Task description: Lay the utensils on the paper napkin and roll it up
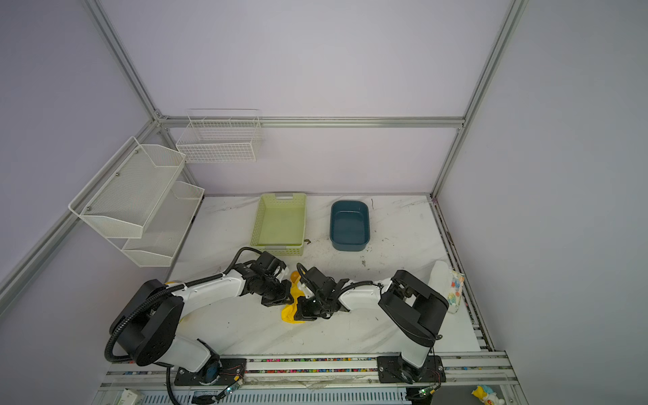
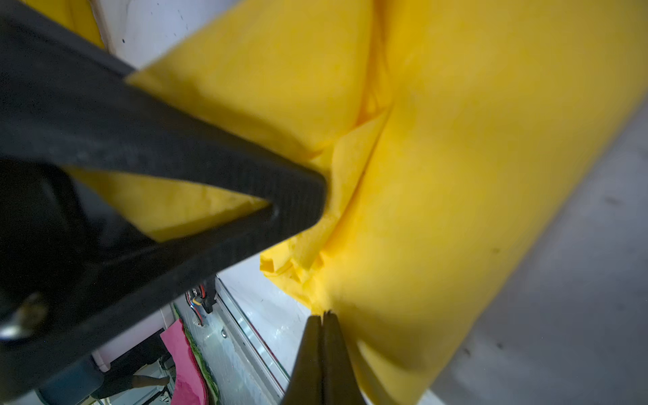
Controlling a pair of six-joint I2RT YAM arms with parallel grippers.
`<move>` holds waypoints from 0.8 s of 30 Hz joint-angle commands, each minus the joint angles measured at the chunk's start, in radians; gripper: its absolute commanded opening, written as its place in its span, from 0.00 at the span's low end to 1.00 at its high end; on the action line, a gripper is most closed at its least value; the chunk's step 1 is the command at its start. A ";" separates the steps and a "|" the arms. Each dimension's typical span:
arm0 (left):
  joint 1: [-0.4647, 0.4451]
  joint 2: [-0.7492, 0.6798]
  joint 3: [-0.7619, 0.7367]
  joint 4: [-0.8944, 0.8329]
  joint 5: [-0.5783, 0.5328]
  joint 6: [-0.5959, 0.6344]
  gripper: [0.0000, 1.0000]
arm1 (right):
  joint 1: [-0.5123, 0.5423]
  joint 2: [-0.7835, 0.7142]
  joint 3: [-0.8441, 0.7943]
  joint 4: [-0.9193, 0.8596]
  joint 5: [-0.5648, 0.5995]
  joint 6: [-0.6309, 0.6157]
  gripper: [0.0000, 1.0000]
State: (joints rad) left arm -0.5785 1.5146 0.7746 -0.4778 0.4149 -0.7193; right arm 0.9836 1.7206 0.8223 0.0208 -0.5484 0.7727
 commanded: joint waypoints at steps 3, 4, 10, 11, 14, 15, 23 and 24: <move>-0.004 -0.009 0.079 -0.009 -0.006 0.006 0.03 | 0.009 0.015 0.017 0.028 -0.015 0.013 0.05; -0.004 -0.010 0.079 -0.010 -0.007 0.005 0.03 | 0.009 0.022 0.020 0.030 -0.016 0.012 0.05; -0.005 -0.027 0.090 -0.025 -0.013 0.005 0.03 | 0.018 0.050 0.021 0.017 0.001 0.010 0.05; -0.004 -0.030 0.094 -0.029 -0.012 0.004 0.03 | 0.020 0.055 0.020 0.011 0.006 0.007 0.05; -0.004 -0.039 0.108 -0.033 0.003 0.004 0.03 | 0.020 0.069 0.015 0.005 0.010 0.002 0.05; -0.006 -0.042 0.113 -0.036 0.007 0.004 0.03 | 0.021 0.070 0.014 0.007 0.010 0.003 0.05; -0.015 -0.050 0.149 -0.041 0.041 -0.010 0.03 | 0.021 0.078 0.015 0.017 0.008 0.001 0.05; -0.017 -0.046 0.153 -0.040 0.044 -0.009 0.03 | 0.021 0.077 0.015 0.018 0.008 0.000 0.05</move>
State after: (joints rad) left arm -0.5869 1.4891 0.8375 -0.5228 0.4328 -0.7219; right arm 0.9951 1.7679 0.8299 0.0570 -0.5602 0.7738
